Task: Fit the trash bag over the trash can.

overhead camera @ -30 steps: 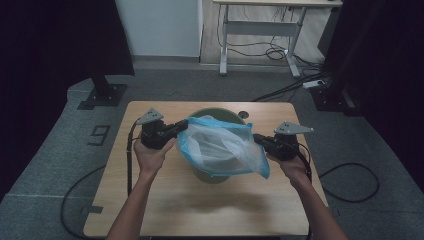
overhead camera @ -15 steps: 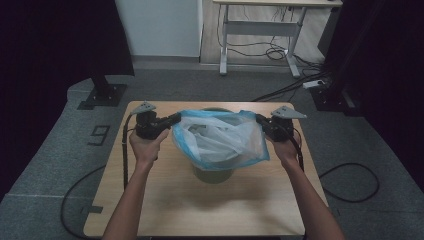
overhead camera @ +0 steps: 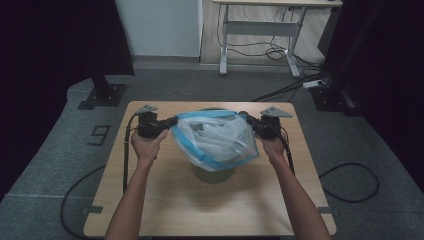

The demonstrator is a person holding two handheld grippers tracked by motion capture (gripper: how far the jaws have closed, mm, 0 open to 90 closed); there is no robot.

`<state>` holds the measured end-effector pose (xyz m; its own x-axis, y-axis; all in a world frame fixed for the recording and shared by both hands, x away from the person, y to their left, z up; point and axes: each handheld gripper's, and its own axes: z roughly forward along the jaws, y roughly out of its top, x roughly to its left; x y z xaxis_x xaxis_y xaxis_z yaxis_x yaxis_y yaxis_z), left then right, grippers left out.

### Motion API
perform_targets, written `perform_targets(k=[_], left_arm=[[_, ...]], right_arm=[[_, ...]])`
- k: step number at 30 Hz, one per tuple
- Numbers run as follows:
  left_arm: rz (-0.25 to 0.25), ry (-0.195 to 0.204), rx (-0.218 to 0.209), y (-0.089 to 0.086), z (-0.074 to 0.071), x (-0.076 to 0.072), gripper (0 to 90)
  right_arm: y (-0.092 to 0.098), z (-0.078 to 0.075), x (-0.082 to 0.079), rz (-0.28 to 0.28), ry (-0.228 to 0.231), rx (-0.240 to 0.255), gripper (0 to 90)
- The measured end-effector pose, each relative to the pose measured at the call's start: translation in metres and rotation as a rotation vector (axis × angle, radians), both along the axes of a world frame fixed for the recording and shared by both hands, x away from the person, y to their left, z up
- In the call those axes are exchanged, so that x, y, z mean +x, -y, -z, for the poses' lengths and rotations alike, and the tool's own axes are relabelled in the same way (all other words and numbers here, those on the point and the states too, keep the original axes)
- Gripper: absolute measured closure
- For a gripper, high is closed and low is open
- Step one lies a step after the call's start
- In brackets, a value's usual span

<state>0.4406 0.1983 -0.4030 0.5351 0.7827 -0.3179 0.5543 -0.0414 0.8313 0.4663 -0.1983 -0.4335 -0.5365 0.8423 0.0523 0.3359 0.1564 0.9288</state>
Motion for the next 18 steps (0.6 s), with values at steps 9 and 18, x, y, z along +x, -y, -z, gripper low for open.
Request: perform_targets(k=[9, 18], left_arm=[[0.010, -0.051, -0.019, 0.007, 0.012, 0.014, 89.2], [0.018, -0.102, -0.021, 0.011, 0.027, 0.021, 89.4]], right_arm=[[-0.009, 0.018, 0.007, -0.040, -0.094, 0.025, 88.3], [-0.011, 0.029, 0.011, -0.056, -0.191, 0.032, 88.3]])
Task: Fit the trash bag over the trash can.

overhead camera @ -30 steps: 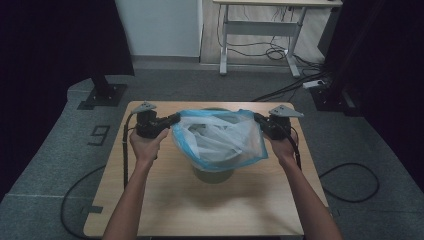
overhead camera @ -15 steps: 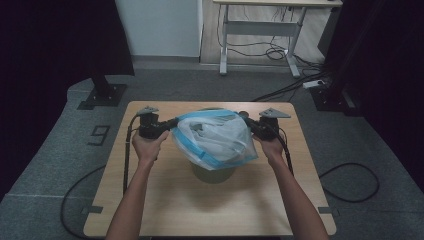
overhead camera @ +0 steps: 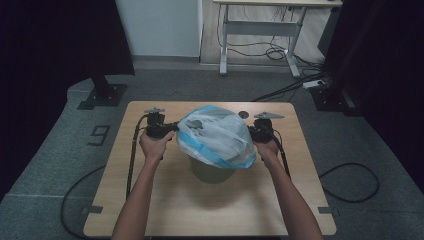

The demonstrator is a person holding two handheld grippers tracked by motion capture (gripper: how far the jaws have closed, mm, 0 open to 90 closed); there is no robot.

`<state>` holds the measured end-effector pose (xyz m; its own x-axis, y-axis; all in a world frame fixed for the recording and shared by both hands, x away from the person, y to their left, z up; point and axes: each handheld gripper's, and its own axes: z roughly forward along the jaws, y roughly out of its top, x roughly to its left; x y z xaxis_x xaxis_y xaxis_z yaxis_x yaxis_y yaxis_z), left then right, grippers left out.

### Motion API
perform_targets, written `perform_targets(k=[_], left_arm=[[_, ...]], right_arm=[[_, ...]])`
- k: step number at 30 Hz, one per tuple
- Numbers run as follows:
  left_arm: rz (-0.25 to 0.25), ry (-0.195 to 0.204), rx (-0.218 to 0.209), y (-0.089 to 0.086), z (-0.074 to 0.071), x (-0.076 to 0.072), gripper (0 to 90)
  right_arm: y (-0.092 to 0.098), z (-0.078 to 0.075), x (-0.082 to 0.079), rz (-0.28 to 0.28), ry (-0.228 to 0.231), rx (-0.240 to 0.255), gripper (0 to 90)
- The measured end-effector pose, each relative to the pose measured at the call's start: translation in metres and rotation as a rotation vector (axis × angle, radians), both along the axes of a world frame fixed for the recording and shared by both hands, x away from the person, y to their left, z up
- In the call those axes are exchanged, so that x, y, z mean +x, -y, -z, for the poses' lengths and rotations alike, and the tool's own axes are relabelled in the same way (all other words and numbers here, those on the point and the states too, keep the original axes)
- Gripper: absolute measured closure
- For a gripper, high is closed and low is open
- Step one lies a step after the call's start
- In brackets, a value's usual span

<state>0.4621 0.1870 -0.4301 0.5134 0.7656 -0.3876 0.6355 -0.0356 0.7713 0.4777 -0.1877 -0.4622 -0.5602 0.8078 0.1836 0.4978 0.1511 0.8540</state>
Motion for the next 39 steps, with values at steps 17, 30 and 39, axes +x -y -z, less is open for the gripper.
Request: perform_targets(k=[17, 30, 39], left_arm=[[0.007, 0.025, 0.011, -0.012, 0.007, -0.015, 89.0], [-0.010, 0.052, 0.020, -0.011, 0.006, -0.020, 88.9], [-0.013, 0.063, 0.036, -0.006, 0.004, -0.024, 88.9]], right_arm=[[0.041, -0.003, -0.016, 0.149, 0.098, 0.031, 61.7], [0.050, -0.034, -0.103, -0.067, 0.153, 0.085, 48.1], [0.032, -0.016, -0.149, -0.228, 0.115, 0.166, 41.0]])
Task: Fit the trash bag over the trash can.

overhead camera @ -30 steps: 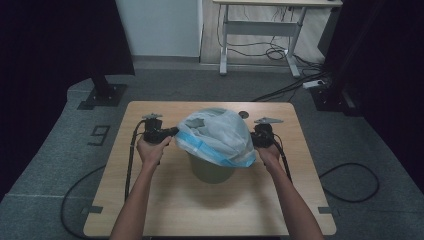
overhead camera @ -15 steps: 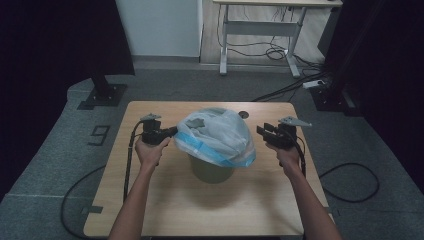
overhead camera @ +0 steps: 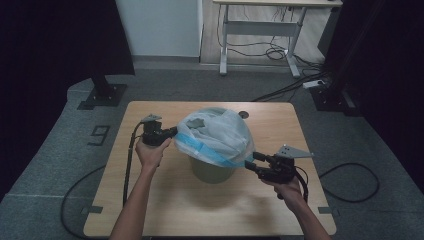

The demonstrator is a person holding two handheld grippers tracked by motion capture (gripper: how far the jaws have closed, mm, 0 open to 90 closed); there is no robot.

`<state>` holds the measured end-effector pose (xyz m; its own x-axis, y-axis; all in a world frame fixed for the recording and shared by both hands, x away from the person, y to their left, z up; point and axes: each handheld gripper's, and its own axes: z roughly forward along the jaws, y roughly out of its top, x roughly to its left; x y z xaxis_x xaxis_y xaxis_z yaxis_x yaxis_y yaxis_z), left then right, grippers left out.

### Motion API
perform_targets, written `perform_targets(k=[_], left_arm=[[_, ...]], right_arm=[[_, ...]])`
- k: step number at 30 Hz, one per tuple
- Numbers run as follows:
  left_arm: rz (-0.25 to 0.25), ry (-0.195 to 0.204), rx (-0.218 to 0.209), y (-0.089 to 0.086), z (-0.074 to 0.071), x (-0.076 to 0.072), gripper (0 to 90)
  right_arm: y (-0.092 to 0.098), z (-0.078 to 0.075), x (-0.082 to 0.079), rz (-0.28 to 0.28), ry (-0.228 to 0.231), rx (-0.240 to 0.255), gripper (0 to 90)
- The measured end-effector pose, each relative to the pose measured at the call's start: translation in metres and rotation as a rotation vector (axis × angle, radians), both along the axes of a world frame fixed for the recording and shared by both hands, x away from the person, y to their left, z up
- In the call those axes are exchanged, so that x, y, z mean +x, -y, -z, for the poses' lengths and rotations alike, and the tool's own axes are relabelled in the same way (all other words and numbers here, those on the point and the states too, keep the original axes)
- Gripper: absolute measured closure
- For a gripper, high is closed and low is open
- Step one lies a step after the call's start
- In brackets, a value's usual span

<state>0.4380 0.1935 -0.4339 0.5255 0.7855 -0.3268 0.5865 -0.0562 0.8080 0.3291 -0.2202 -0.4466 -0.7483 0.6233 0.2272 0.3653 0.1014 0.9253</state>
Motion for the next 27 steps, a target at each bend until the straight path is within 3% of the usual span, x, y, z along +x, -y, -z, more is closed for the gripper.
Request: perform_targets(k=[6, 12, 15, 23, 27], left_arm=[[-0.010, -0.002, 0.014, 0.001, 0.000, -0.001, 88.9], [-0.015, -0.003, 0.019, 0.002, -0.001, -0.001, 88.9], [-0.011, -0.006, 0.015, 0.001, 0.000, 0.000, 88.9], [-0.008, -0.013, 0.000, -0.001, -0.001, 0.000, 88.9], [-0.008, -0.016, -0.001, -0.003, -0.001, 0.000, 88.9]], right_arm=[[-0.014, 0.008, -0.014, -0.017, 0.081, -0.045, 37.3], [-0.028, 0.011, -0.015, 0.054, 0.161, -0.117, 43.4], [-0.031, 0.010, -0.015, 0.085, 0.193, -0.133, 50.8], [-0.033, 0.011, -0.017, 0.086, 0.252, -0.144, 87.3], [-0.030, 0.012, -0.017, 0.073, 0.252, -0.138, 88.8]])
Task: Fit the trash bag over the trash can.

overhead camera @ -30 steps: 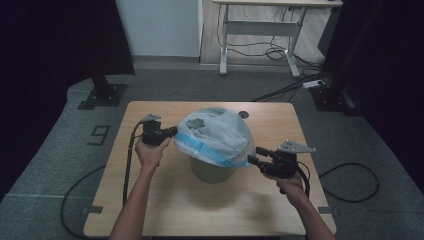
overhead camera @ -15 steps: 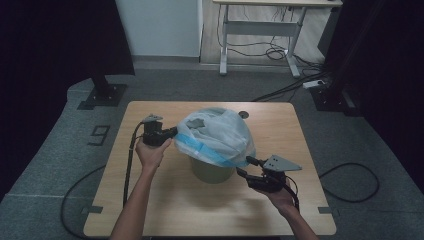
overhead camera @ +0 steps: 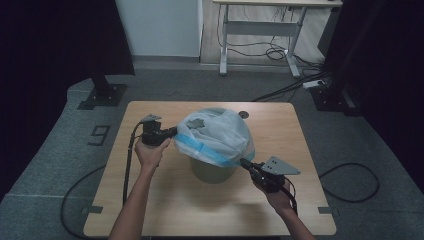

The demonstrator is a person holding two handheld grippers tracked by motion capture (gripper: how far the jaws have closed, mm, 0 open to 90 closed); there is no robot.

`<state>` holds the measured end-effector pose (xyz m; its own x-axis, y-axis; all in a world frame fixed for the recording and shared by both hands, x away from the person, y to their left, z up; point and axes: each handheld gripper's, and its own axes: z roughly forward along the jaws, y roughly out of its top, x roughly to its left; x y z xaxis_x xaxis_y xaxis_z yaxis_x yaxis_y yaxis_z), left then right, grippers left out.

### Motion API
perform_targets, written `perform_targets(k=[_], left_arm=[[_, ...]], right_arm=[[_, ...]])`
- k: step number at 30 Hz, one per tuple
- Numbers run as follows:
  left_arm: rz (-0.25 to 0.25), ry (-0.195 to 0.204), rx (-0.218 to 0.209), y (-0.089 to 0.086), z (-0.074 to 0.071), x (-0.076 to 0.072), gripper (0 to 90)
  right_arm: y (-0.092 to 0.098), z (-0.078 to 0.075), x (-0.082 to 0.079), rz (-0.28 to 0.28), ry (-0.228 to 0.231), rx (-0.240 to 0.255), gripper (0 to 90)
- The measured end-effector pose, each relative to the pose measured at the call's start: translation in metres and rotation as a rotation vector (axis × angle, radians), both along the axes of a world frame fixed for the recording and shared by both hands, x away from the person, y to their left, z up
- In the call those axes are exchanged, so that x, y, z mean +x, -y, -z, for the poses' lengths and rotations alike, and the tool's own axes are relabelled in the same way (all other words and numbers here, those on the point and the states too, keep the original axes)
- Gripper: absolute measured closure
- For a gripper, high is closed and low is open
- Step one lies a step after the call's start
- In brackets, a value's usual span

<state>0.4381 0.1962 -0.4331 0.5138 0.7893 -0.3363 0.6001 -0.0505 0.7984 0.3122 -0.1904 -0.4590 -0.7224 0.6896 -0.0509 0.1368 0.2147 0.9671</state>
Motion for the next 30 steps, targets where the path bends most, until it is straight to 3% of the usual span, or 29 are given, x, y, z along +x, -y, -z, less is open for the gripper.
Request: perform_targets(k=[12, 16, 23, 30], left_arm=[[0.004, -0.005, -0.012, -0.002, -0.001, 0.000, 88.9], [0.003, -0.008, -0.012, -0.002, -0.001, 0.000, 88.8], [0.009, -0.012, -0.020, -0.001, -0.001, 0.000, 88.8], [0.006, -0.016, -0.025, -0.002, -0.001, 0.000, 88.8]], right_arm=[[0.005, 0.006, -0.003, -0.004, -0.022, 0.021, 88.6], [0.005, 0.003, -0.004, -0.014, -0.022, 0.020, 78.3], [-0.005, 0.005, -0.011, 0.023, 0.015, -0.048, 55.7], [-0.016, 0.002, -0.011, 0.045, 0.038, -0.078, 52.8]])
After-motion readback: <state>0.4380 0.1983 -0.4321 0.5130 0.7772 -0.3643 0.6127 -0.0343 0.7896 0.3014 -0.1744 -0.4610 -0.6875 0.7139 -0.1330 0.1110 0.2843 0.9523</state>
